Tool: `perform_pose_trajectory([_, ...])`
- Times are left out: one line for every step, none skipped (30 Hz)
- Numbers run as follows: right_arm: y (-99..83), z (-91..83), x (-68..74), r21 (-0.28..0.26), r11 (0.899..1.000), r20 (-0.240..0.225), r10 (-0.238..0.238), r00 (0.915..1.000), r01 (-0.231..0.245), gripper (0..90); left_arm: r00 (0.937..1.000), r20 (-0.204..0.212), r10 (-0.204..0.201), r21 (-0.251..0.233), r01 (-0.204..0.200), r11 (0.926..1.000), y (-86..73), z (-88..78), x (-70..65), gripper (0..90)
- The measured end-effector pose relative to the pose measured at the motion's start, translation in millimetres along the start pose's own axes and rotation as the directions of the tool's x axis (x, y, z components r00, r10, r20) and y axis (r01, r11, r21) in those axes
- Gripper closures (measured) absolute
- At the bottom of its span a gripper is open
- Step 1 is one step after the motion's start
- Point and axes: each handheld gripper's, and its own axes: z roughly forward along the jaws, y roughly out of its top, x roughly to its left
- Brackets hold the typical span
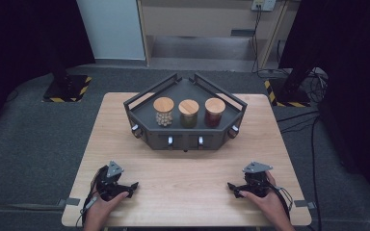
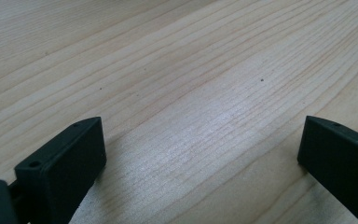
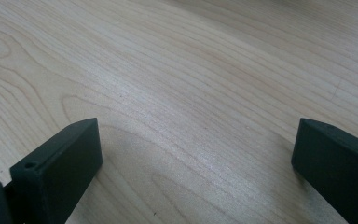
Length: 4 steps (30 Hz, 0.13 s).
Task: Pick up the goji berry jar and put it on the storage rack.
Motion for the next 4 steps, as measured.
perform_pose_trajectory([0.0, 0.0, 0.1, 0.000, 1.000, 0.000, 0.001, 1.0000, -0.001, 1.9, 1.0000, 0.000, 0.000, 0.000, 0.000, 1.0000, 0.0, 0.0, 0.0, 0.0])
perform_pose_trajectory([0.0, 0.0, 0.0, 0.000, 1.000, 0.000, 0.000, 1.0000, 0.000, 1.9, 1.0000, 0.000, 0.000, 0.000, 0.000, 1.0000, 0.0, 0.0, 0.0, 0.0])
perform_pose_trajectory([-0.1, 0.1, -0.5, 0.000, 1.000, -0.002, 0.000, 1.0000, 0.000, 1.8, 1.0000, 0.000, 0.000, 0.000, 0.000, 1.0000, 0.0, 0.0, -0.1, 0.0])
perform_pose_trajectory([0.0, 0.1, -1.1, 0.000, 1.000, -0.004, -0.003, 1.0000, 0.003, 1.8, 1.0000, -0.001, 0.000, 0.000, 0.000, 1.0000, 0.0, 0.0, -0.1, 0.0])
